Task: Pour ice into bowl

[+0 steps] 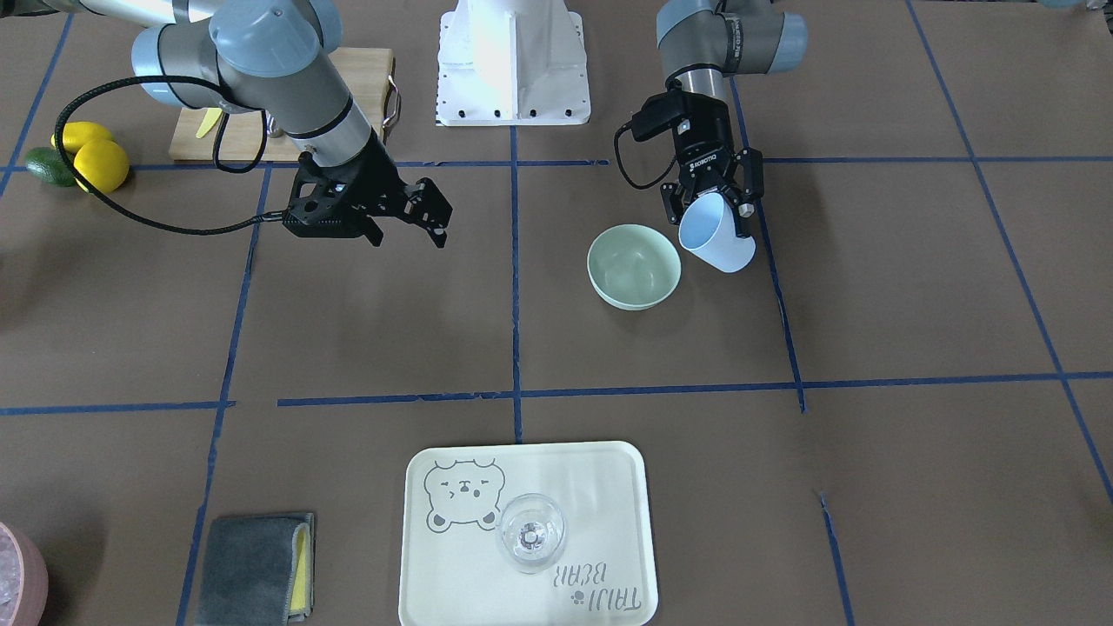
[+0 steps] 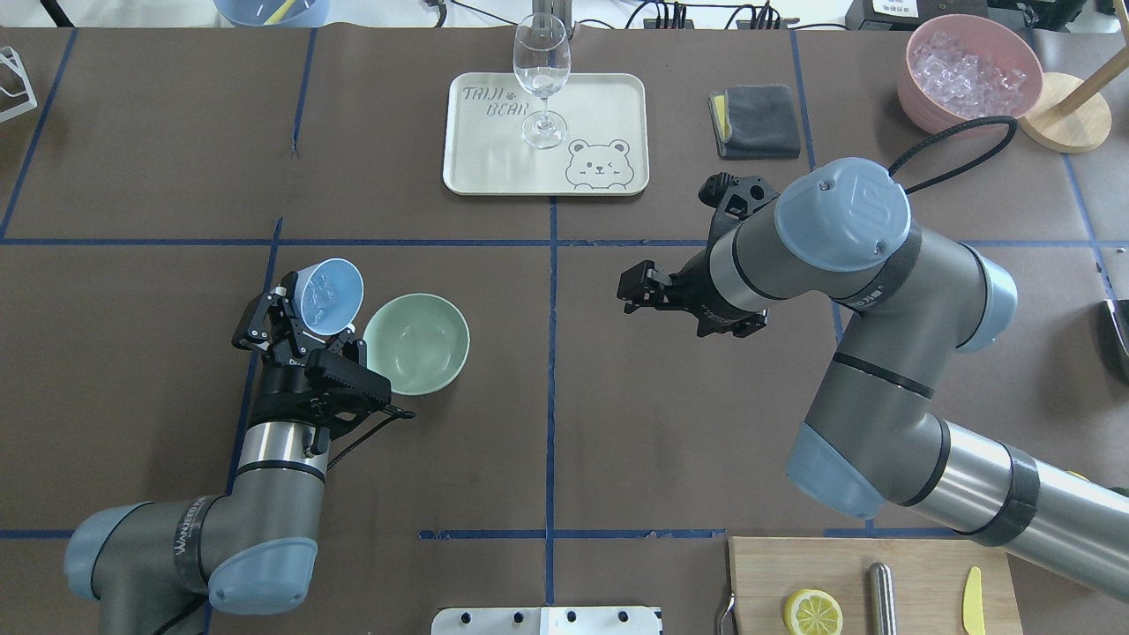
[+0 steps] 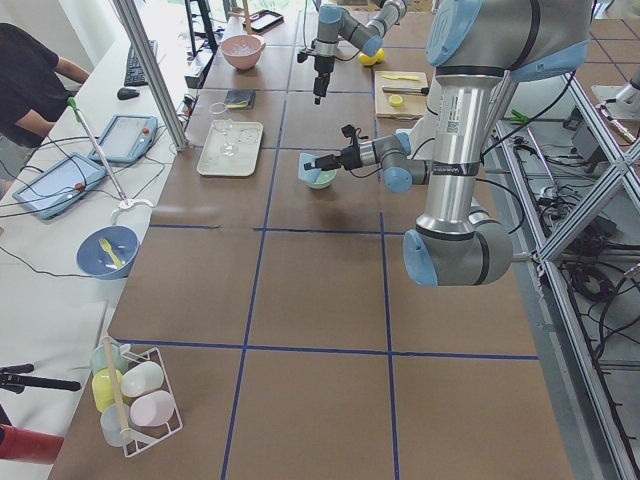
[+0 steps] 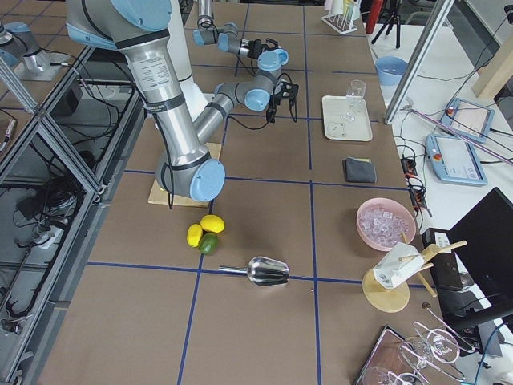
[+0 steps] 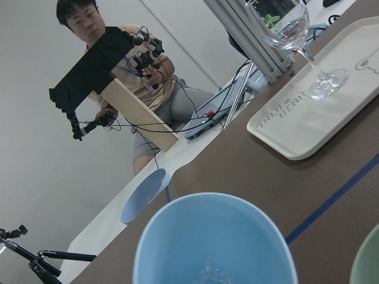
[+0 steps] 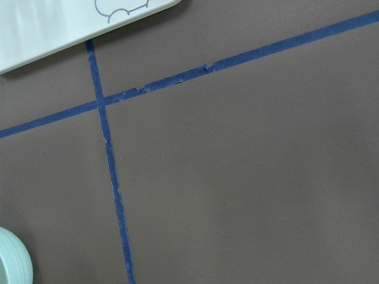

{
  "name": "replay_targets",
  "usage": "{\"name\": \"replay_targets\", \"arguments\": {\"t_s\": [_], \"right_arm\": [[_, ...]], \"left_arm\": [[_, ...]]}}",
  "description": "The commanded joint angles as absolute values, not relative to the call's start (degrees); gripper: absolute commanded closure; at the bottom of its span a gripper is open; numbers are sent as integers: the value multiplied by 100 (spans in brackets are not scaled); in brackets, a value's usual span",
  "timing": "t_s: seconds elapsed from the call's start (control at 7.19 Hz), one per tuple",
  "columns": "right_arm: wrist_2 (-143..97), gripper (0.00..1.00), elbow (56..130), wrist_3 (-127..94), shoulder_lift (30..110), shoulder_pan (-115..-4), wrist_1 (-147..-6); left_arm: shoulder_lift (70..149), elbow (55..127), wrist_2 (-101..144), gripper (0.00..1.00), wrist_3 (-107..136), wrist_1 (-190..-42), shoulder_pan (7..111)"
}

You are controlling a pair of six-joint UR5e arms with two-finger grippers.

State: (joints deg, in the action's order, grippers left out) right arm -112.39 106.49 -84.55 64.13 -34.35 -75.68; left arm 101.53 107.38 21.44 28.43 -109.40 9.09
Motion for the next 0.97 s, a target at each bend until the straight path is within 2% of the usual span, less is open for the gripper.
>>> {"name": "replay_targets", "arguments": {"t_s": [0.0, 0.84], "right_arm": [[-11241, 0, 10626, -8455, 6416, -3428, -7559], [-11224, 0, 10608, -8455, 6390, -3428, -7550]], "left_arm": [[10300, 10705, 2127, 100, 1431, -10925, 905], [10345, 10477, 1547, 100, -1008, -10916, 932]]}}
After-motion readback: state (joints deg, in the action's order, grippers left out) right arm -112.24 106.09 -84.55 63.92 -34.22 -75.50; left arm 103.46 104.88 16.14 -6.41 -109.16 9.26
